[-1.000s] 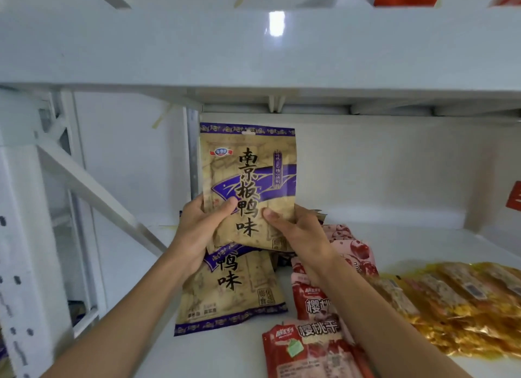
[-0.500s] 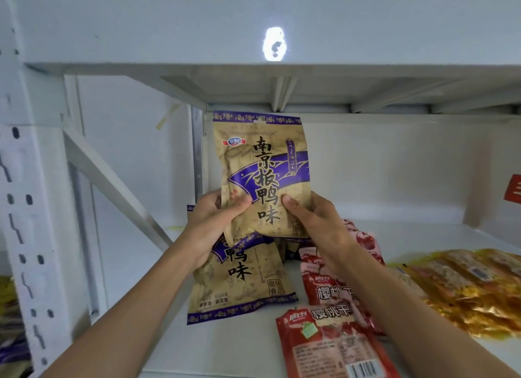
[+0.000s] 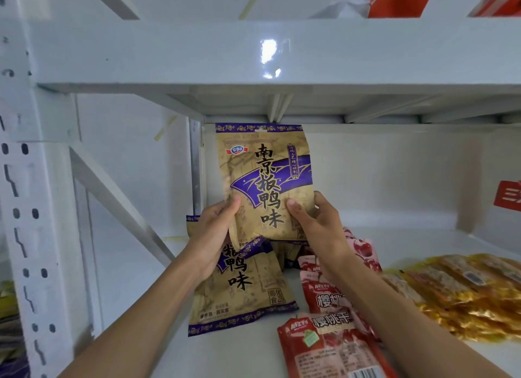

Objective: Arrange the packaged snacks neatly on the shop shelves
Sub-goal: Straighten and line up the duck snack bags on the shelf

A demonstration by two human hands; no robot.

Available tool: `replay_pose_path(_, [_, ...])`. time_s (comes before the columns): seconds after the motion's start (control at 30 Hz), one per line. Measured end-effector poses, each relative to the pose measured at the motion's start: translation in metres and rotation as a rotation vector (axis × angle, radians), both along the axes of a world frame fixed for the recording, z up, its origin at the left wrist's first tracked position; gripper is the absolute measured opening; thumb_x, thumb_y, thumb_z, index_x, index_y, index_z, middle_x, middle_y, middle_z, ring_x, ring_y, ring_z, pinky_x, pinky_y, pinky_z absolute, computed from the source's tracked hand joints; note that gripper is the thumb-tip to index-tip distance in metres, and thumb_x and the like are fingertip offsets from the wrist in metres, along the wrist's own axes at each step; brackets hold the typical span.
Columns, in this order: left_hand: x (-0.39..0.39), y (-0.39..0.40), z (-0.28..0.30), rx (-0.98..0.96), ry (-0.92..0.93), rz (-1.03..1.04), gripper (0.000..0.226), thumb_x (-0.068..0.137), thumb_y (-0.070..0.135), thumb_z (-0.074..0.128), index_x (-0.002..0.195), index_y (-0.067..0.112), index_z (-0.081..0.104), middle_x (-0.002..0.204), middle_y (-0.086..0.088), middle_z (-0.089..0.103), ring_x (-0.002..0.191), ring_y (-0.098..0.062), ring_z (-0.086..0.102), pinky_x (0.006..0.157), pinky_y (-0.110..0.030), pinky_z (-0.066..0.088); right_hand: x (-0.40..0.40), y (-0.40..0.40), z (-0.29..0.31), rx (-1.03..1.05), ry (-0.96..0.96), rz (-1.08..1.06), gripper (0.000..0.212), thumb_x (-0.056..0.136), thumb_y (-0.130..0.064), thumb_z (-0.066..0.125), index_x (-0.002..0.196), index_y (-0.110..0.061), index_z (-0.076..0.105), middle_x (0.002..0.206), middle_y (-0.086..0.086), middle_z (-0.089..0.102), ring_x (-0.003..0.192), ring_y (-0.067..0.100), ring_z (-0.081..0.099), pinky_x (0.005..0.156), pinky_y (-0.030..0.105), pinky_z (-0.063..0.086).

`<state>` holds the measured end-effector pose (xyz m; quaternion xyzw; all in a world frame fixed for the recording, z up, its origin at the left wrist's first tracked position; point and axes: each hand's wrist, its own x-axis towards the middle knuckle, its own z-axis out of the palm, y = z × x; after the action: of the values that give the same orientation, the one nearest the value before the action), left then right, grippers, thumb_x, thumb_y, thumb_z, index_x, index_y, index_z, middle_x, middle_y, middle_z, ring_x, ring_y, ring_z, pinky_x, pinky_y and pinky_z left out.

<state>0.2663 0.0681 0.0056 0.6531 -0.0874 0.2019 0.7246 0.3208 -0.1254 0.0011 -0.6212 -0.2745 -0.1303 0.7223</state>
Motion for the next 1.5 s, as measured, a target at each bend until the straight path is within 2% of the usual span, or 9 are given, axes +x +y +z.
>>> replay_pose_path(0.3, [0.001, 0.007, -0.001, -0.090, -0.082, 0.075, 0.037, 0.083, 0.036, 0.076, 0.110, 0.011, 0.078, 0.110, -0.010, 0.079, 0.106, -0.028, 0.075, 0.099, -0.045, 0.058, -0.004, 0.012, -0.008, -0.111, -0.017, 0.015, 0.036, 0.095, -0.043, 0.069, 0.123, -0.021, 0.062, 0.115, -0.009, 0.077, 0.106, 0.006, 0.072, 0.089, 0.029, 0.062])
replay_pose_path(0.5, [0.003, 0.007, 0.000, -0.120, -0.121, 0.079, 0.064, 0.080, 0.038, 0.079, 0.117, -0.012, 0.062, 0.111, -0.016, 0.078, 0.101, -0.029, 0.074, 0.097, -0.050, 0.058, -0.009, 0.009, -0.004, -0.087, -0.015, 0.082, 0.032, 0.099, -0.037, 0.066, 0.125, -0.017, 0.064, 0.116, -0.005, 0.078, 0.106, 0.008, 0.074, 0.083, 0.024, 0.061])
replay_pose_path(0.63, [0.006, 0.010, -0.003, -0.091, -0.079, 0.063, 0.037, 0.098, 0.037, 0.066, 0.115, 0.006, 0.075, 0.113, -0.012, 0.079, 0.106, -0.029, 0.075, 0.091, -0.042, 0.059, -0.010, 0.009, -0.003, -0.066, -0.016, 0.063, 0.030, 0.100, -0.033, 0.067, 0.123, -0.013, 0.064, 0.114, -0.003, 0.079, 0.104, 0.012, 0.075, 0.079, 0.024, 0.062])
replay_pose_path(0.97, [0.005, 0.009, 0.000, -0.123, -0.073, 0.065, 0.034, 0.090, 0.034, 0.077, 0.116, 0.014, 0.070, 0.116, -0.008, 0.077, 0.108, -0.028, 0.074, 0.084, -0.040, 0.060, -0.007, 0.009, -0.003, -0.039, -0.027, 0.010, 0.031, 0.100, -0.034, 0.068, 0.123, -0.014, 0.065, 0.114, -0.001, 0.078, 0.103, 0.012, 0.075, 0.083, 0.028, 0.063])
replay_pose_path(1.13, [0.012, 0.014, -0.004, 0.341, -0.320, 0.485, 0.044, 0.084, 0.030, 0.087, 0.103, 0.017, 0.049, 0.094, 0.002, 0.054, 0.082, -0.008, 0.054, 0.076, -0.025, 0.049, -0.004, 0.004, -0.003, 0.019, -0.002, -0.080, 0.026, 0.100, -0.032, 0.069, 0.120, -0.017, 0.064, 0.109, -0.003, 0.079, 0.099, 0.012, 0.077, 0.077, 0.028, 0.064])
replay_pose_path(1.23, [0.003, 0.005, -0.003, 0.477, -0.378, 0.352, 0.028, 0.092, 0.034, 0.077, 0.098, 0.014, 0.059, 0.093, 0.005, 0.062, 0.084, -0.003, 0.059, 0.075, -0.012, 0.045, -0.006, 0.002, -0.003, 0.006, -0.061, -0.090, 0.024, 0.103, -0.032, 0.064, 0.122, -0.018, 0.061, 0.113, -0.002, 0.077, 0.101, 0.014, 0.076, 0.079, 0.031, 0.065])
replay_pose_path(1.33, [-0.006, -0.006, 0.000, 0.461, -0.254, 0.156, 0.048, 0.092, 0.060, 0.067, 0.119, 0.021, 0.062, 0.117, 0.012, 0.066, 0.103, 0.012, 0.061, 0.078, -0.003, 0.045, -0.014, 0.005, -0.004, -0.153, -0.183, 0.014, 0.031, 0.109, -0.041, 0.046, 0.133, -0.025, 0.059, 0.119, -0.004, 0.073, 0.110, 0.014, 0.072, 0.091, 0.036, 0.062])
replay_pose_path(1.4, [-0.006, -0.009, 0.001, 0.360, -0.210, 0.073, 0.067, 0.080, 0.076, 0.066, 0.127, 0.030, 0.057, 0.114, 0.016, 0.068, 0.098, 0.011, 0.065, 0.076, -0.007, 0.049, -0.017, 0.007, -0.007, -0.311, -0.221, 0.052, 0.045, 0.111, -0.056, 0.027, 0.142, -0.041, 0.056, 0.124, -0.008, 0.067, 0.119, 0.008, 0.064, 0.103, 0.039, 0.054])
replay_pose_path(1.5, [-0.005, -0.009, 0.001, 0.239, -0.177, 0.065, 0.050, 0.084, 0.069, 0.064, 0.126, 0.044, 0.054, 0.118, 0.017, 0.070, 0.103, 0.004, 0.069, 0.087, -0.022, 0.056, -0.019, 0.010, -0.007, -0.434, -0.288, 0.088, 0.049, 0.106, -0.062, 0.028, 0.150, -0.050, 0.048, 0.126, -0.006, 0.054, 0.123, 0.004, 0.054, 0.109, 0.036, 0.046])
